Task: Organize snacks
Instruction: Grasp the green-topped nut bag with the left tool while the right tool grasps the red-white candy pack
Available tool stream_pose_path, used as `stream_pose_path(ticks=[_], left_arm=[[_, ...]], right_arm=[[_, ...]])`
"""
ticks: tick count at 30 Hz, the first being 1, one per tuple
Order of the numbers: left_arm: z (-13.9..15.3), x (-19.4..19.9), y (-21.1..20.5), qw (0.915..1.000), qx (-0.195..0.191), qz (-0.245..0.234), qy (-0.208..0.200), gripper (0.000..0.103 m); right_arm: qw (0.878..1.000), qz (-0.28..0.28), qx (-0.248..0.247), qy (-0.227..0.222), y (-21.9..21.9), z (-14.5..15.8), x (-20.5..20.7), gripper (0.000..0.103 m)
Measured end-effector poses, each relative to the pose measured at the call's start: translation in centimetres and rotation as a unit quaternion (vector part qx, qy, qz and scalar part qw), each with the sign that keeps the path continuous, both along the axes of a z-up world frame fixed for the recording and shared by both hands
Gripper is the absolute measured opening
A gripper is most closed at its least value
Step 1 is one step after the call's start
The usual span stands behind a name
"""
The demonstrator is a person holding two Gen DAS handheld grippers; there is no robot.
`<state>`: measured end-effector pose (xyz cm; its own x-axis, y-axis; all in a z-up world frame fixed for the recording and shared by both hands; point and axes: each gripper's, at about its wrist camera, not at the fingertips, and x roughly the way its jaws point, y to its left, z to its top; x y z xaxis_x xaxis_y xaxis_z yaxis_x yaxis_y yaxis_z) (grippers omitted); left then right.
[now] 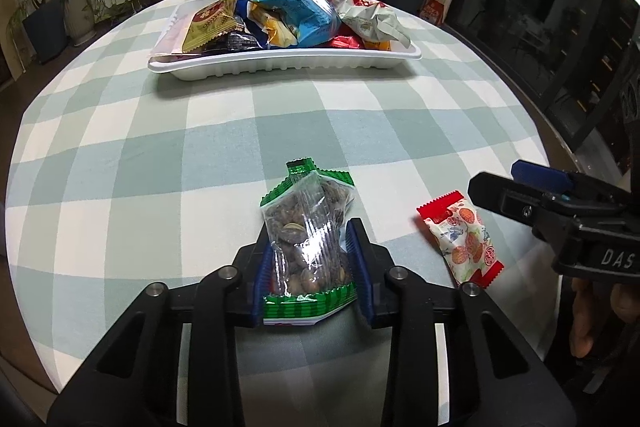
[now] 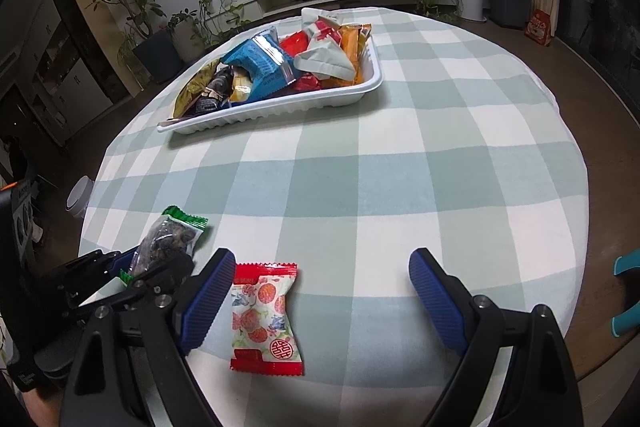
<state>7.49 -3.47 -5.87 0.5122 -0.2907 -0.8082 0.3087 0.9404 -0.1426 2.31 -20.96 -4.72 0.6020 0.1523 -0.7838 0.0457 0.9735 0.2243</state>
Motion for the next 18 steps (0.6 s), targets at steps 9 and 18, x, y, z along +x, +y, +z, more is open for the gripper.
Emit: stream_pose_path(ticks=[9,18], left_arm=[[0.6,-0.1,1.2,0.9996,-0.024,0.012,-0.004,0.028],[0.7,-0.3,1.1,0.9996,-0.027,0.009,-0.004,0.028]], right_arm=[[0.999,0.032,-0.035,0.006,2.4,-0.7,-1.4,0.088],[0.996,0.055,-0.068,0.022,3.9,-1.7,-1.5,0.078]])
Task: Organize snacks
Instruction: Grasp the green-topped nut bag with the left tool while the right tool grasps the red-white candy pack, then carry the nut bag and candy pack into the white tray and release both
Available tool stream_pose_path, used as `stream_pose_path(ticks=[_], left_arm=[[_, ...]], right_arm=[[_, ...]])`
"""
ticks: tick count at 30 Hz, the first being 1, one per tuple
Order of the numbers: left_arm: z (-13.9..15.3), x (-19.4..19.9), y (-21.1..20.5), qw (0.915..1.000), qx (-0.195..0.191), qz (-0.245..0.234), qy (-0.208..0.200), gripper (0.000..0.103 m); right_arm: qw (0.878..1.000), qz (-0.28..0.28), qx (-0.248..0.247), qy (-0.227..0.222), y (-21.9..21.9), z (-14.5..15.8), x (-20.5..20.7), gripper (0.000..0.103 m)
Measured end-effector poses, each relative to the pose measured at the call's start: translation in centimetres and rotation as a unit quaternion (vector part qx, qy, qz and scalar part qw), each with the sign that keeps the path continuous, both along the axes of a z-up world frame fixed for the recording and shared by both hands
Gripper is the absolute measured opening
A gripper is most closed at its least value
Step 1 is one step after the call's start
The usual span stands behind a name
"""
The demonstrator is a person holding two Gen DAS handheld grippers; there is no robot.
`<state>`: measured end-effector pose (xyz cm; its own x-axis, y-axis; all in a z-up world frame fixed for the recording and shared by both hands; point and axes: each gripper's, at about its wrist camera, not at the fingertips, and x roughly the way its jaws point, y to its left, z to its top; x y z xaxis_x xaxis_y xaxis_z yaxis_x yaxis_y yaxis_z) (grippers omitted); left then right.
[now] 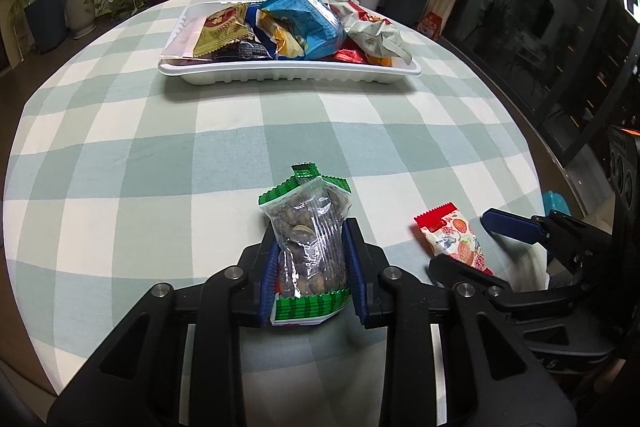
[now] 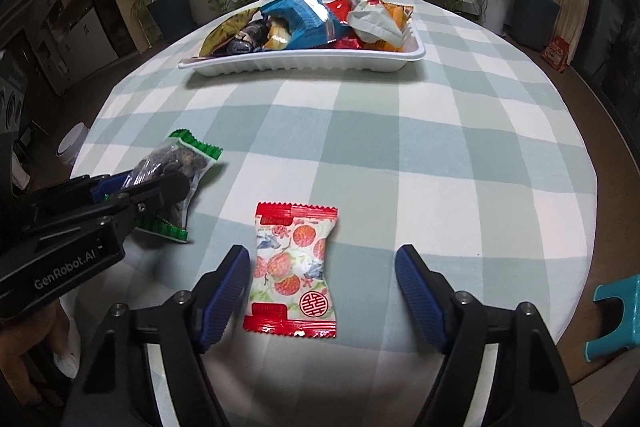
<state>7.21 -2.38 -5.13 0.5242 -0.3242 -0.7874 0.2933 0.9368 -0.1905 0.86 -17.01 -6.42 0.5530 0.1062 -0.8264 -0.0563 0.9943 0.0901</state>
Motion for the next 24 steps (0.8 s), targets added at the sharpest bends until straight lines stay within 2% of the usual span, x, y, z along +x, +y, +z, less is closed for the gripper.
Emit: stream_pose_path(ticks=[4,7,10,12,24], left_arm=[[-0.1,0.0,-0.1,1.0000,0.000,-0.002,0.002,0.027],[-0.1,0.0,-0.1,1.0000,0.000,-0.002,0.002,0.027],[-0.2,0.0,-0.2,1.0000,0.000,-0.004,0.003,0.026],[-0.2,0.1,-0.2,1.0000,0.000,-0.005,0.004,0.026],[0.0,0.0,-0.2,1.0000,-0.004,-0.004,0.000,0.025]], right_arm=[[1.000,0.011,-0.024,-0.002,0.8,-0.2,-0.2,0.074],[0.999,0.021,-0.032,-0.005,1.1,-0.2,-0.3,0.067],[0.999,0.037,-0.036,-0.010,1.6,0.0,-0.4,0.052],[0.998,0.044,-0.037,-0.014,1.9,0.1,-0.5,0.038],[0.999,0.027,0.010,-0.019,0.6,0.7,-0.3,0.035]])
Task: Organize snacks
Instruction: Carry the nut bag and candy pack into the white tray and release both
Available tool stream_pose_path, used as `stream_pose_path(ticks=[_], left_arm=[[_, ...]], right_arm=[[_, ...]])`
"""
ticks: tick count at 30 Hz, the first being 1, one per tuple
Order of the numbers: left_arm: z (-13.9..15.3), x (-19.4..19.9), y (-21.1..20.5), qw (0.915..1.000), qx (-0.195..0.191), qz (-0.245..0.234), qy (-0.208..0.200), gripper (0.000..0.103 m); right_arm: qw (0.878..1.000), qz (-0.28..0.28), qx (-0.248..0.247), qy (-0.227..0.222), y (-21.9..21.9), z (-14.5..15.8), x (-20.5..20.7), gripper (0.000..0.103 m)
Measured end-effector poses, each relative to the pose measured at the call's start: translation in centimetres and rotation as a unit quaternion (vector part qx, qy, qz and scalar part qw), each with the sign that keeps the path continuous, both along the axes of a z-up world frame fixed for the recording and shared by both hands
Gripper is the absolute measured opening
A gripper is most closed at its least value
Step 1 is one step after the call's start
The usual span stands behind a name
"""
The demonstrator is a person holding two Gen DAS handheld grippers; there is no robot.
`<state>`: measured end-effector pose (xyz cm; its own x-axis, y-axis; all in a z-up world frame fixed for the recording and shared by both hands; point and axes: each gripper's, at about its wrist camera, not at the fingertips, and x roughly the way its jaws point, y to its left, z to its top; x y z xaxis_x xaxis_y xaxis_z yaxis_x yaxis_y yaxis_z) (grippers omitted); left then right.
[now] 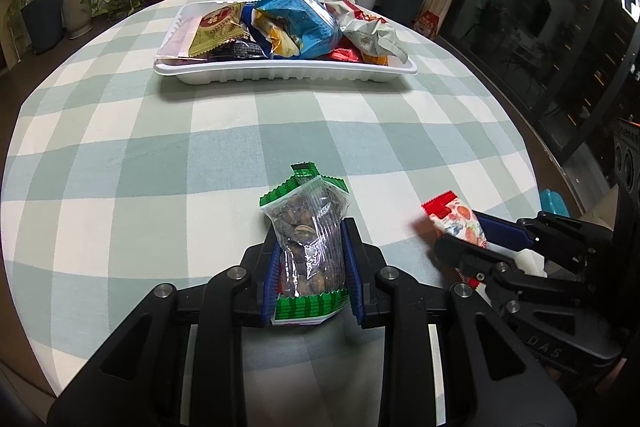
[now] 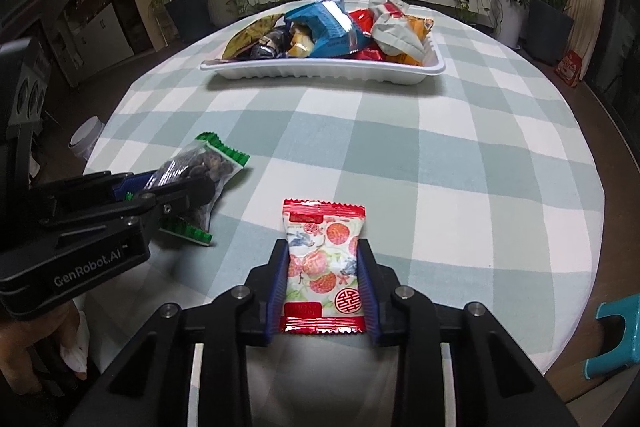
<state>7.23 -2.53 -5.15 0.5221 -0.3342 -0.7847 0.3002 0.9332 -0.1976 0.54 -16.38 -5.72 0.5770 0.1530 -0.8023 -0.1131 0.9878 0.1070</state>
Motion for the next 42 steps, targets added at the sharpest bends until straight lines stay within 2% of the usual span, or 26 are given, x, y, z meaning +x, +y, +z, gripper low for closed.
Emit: stream_pose_path(ticks=[7,12,22,30,34,37,42], left_arm=[[0.3,-0.1,0.2,1.0000,-0.004,0.002,-0.006,0.025],[1.0,-0.1,0.8,0.9997,-0.021,0.006,-0.010,0.025],[6.4,2.8,4.3,0.9963,-0.066,0.032,-0.046,0.025],[10.6,9.7,5.6,0.9948,-0.049,0.040,-0.080,0.025],[12.6,15.4,6.4,0.9939,-0.033,0.046,-0.094,0.025],[12.8,19.5,6.7,0.9942,-0.033,0.045,-0.092,0.025],[10.6,24.2,5.4,0.9961,-0.029,0.028,-0.078,0.025]], right_arm=[[1.000,-0.010,0.014,-0.013,-0.5,0.6,0.0,0.035],[0.999,-0.023,0.034,-0.019,-1.3,1.1,0.2,0.035],[0.994,-0.054,0.066,-0.062,-4.5,5.4,2.6,0.035],[0.989,-0.058,0.067,-0.115,-5.5,10.5,8.6,0.035],[0.987,-0.049,0.060,-0.143,-4.7,13.1,12.8,0.035],[0.986,-0.044,0.055,-0.148,-3.9,13.6,15.9,0.035],[0.990,-0.049,0.049,-0.126,-3.3,11.8,20.9,0.035]])
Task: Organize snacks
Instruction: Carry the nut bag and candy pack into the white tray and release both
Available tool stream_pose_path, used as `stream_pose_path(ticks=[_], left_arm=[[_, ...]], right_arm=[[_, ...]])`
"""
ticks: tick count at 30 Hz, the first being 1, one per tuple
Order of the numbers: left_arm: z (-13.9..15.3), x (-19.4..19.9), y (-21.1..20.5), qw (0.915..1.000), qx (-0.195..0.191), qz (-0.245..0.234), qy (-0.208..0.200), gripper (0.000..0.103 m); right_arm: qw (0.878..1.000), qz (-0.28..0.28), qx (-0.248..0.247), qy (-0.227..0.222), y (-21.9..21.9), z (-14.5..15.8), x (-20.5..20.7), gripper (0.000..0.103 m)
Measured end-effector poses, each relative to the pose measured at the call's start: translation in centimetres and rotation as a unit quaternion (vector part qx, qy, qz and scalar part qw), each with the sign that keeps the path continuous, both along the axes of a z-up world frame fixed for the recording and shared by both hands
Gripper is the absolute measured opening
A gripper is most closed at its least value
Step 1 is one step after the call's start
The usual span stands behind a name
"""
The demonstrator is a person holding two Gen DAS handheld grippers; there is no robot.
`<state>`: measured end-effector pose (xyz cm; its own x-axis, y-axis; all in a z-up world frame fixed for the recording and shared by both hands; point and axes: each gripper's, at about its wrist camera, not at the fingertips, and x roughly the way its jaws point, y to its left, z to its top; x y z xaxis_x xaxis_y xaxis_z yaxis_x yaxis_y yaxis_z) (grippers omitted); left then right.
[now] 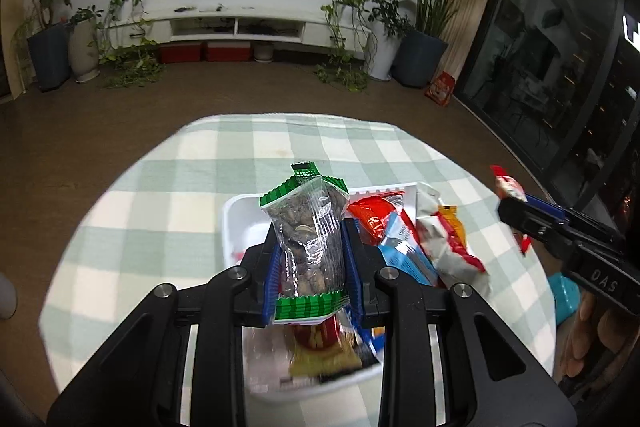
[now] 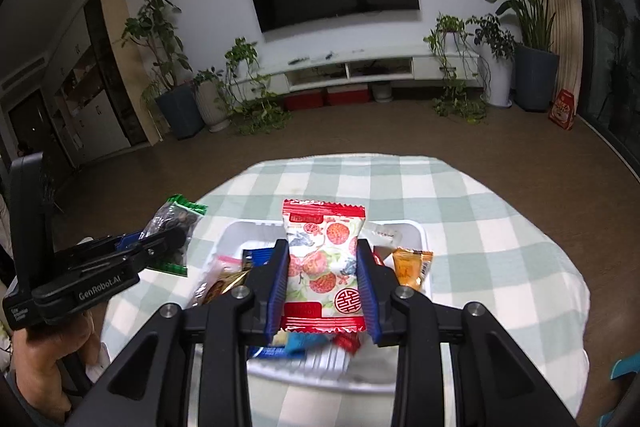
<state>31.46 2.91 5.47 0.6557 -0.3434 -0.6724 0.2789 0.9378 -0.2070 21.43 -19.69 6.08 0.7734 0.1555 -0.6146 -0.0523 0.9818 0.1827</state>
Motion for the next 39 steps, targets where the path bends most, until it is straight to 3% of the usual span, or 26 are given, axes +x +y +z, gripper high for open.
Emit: stream_pose_path(ticks=[5,10,20,21,23,30,32,39], left_arm=[[-3.4,2.8,-0.3,0.9997,-0.001,-0.004,0.024,0.025],[-5.1,3.6,0.4,0.9996,-0.013,0.006,0.024,0.026],[-7.9,4.2,-0.8,0.9992,0.001,-0.001,0.039,0.030],[-8.1,4.2,-0.9,0.9992,0.004,-0.001,0.040,0.031],[-8.4,4.3,-0.9,0.9991,0.005,0.003,0.042,0.051],[-8.3,4.1,-0.5,0.9992,0.002,0.008,0.039,0.054],[-8.1,3.8,-0.6,0.9993,0.001,0.008,0.037,0.061],[-7.7,3.4,-0.1,0.9994,-0.001,0.017,0.029,0.066]], right_arm=[[0.999,0.008,-0.033,0.025,1.0,-2.9,2.7,0.035],[0.997,0.008,-0.053,0.048,1.2,-5.6,3.5,0.035],[0.997,0.006,-0.054,0.060,0.8,-7.4,4.4,0.036],[0.997,0.006,-0.057,0.059,0.9,-7.5,4.4,0.036],[0.996,0.006,-0.059,0.060,1.0,-7.6,4.4,0.037],[0.996,0.005,-0.059,0.065,0.9,-8.1,4.6,0.038],[0.996,0.005,-0.060,0.063,0.9,-8.0,4.5,0.038],[0.996,0.007,-0.062,0.060,1.0,-7.9,4.3,0.043]])
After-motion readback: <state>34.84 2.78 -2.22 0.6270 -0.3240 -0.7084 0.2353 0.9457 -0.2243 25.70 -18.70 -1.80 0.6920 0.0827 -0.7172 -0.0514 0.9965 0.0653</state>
